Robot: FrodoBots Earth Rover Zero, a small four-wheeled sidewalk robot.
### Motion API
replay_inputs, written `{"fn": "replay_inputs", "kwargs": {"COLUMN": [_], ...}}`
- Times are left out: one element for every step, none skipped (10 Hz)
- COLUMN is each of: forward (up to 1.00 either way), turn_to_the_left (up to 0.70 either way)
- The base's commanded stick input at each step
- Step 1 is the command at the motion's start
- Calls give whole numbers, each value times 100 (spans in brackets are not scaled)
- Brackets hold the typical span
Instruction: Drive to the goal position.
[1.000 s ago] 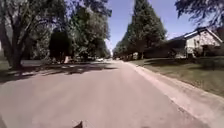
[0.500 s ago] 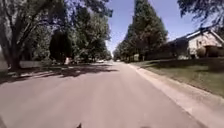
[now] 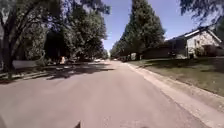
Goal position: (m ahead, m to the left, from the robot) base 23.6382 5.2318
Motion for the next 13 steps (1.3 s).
{"fn": "replay_inputs", "kwargs": {"forward": [70, 70, 70, 70, 70, 70, 70, 70, 70, 70, 70, 70, 70], "turn_to_the_left": [0, 0, 0, 0, 0, 0, 0, 0, 0, 0, 0, 0, 0]}}
